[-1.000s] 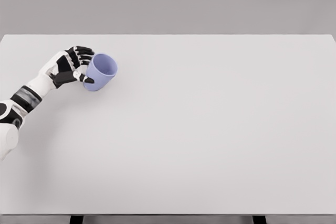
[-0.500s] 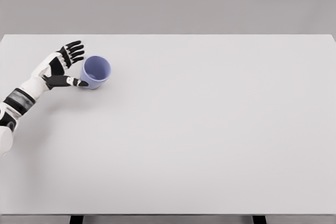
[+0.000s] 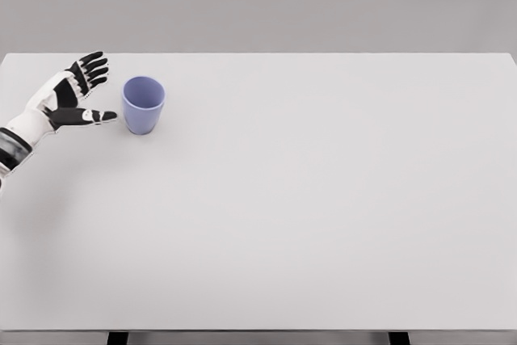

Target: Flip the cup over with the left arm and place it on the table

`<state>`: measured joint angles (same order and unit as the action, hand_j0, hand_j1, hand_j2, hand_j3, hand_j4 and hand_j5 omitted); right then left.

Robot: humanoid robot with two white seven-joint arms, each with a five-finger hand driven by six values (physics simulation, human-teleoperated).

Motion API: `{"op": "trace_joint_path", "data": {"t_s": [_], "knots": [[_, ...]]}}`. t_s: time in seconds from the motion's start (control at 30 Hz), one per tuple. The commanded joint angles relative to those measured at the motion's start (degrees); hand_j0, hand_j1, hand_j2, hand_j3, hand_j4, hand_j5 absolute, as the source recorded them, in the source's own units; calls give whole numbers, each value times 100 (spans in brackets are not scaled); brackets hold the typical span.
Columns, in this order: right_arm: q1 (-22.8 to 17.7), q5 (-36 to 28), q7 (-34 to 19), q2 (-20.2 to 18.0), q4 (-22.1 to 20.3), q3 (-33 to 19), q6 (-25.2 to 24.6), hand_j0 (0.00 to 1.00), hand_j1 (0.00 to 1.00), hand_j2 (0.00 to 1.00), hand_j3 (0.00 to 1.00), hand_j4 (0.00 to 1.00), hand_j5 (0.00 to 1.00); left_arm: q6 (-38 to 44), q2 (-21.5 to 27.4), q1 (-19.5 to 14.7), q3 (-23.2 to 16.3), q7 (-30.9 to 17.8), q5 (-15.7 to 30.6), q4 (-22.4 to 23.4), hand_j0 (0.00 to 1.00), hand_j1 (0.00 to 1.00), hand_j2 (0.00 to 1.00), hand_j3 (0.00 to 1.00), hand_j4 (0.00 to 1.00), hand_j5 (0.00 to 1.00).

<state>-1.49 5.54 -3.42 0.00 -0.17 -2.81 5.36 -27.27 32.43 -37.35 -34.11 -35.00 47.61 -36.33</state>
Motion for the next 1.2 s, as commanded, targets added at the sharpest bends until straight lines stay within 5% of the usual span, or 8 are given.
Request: {"op": "trace_joint_path", "data": {"t_s": [0.0,0.13,0.4,1.17], "knots": [[0,-1,-1,0,0,0,0,100,100,100,100,100,100,11,141,0,18,0,-50,-14,100,100,100,100,100,100],[0,-1,-1,0,0,0,0,100,100,100,100,100,100,20,422,-308,9,0,-1737,-32,100,100,100,100,100,100],[0,-1,-1,0,0,0,0,100,100,100,100,100,100,2,765,-317,18,0,-1729,-49,100,100,100,100,100,100],[0,-1,-1,0,0,0,0,100,100,100,100,100,100,-59,774,-308,18,0,-1729,-41,100,100,100,100,100,100]]}}
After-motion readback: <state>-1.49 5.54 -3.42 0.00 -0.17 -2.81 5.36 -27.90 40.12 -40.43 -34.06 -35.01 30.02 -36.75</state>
